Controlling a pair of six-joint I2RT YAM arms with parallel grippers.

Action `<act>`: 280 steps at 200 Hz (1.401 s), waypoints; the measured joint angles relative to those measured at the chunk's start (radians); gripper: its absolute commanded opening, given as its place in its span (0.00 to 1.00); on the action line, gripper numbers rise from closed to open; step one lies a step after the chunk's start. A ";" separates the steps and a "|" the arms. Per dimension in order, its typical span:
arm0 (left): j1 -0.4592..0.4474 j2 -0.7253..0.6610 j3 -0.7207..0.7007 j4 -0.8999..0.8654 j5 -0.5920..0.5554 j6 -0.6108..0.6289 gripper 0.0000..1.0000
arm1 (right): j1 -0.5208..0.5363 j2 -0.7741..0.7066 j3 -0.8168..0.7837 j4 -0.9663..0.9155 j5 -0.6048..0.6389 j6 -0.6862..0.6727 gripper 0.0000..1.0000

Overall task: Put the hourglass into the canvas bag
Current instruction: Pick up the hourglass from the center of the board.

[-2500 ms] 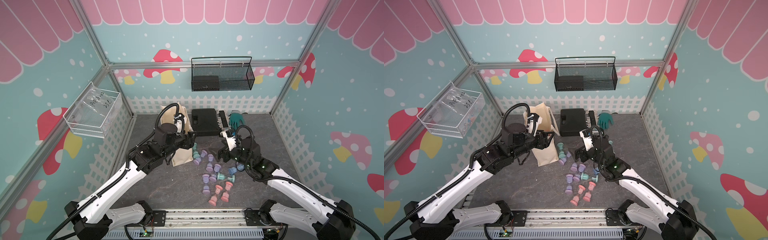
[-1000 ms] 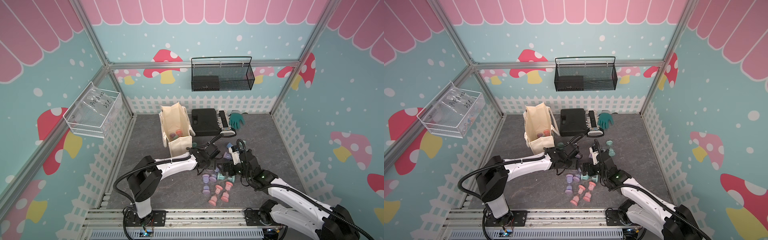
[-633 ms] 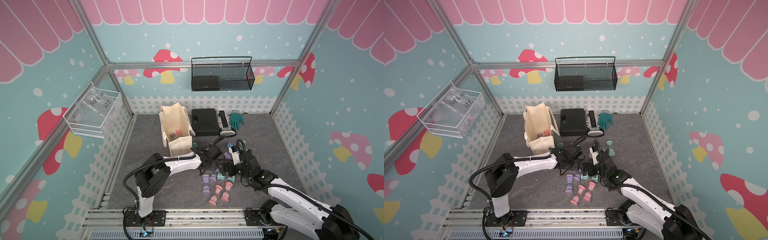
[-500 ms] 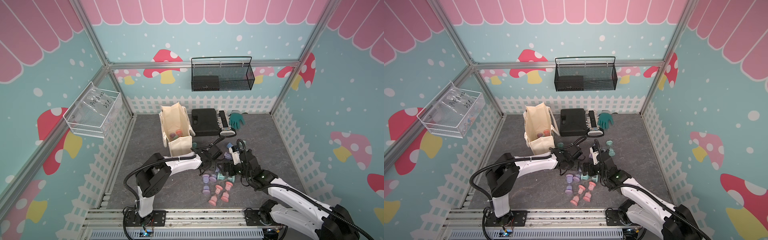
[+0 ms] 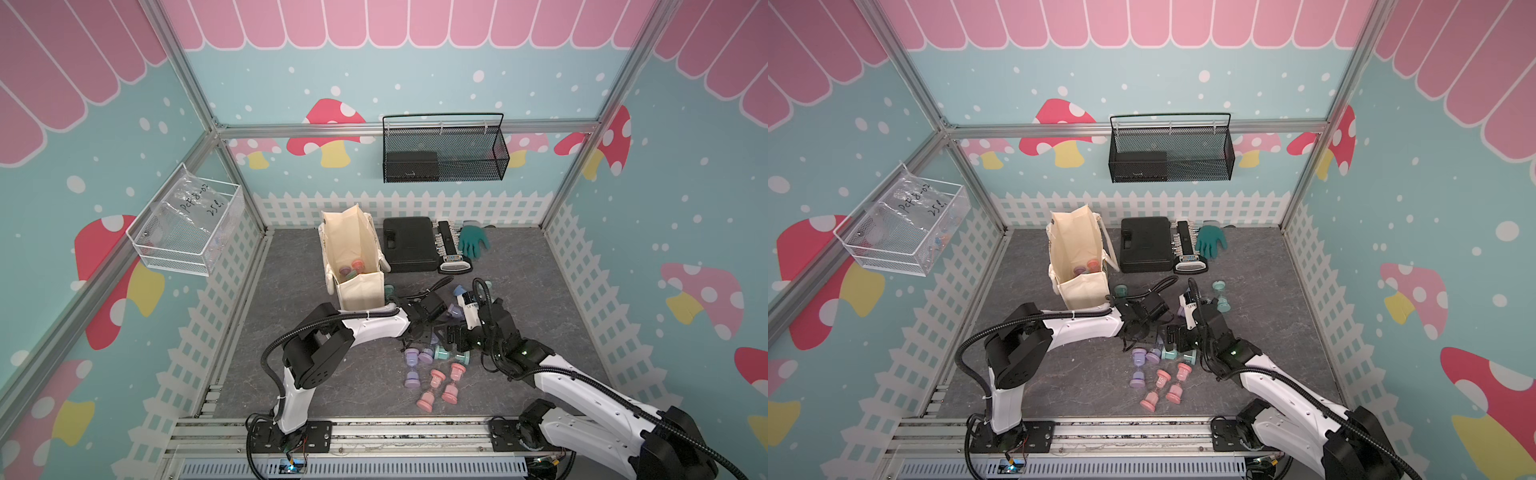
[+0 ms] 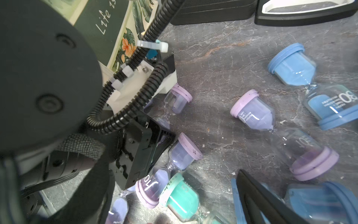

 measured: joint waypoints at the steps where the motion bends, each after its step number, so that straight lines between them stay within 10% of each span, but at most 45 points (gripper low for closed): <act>1: 0.000 0.000 0.000 0.000 0.000 0.000 0.49 | 0.000 0.000 0.000 0.000 0.000 0.000 0.99; 280: 0.002 -0.236 0.002 -0.033 -0.001 0.010 0.27 | -0.019 -0.119 0.046 0.033 -0.039 -0.096 1.00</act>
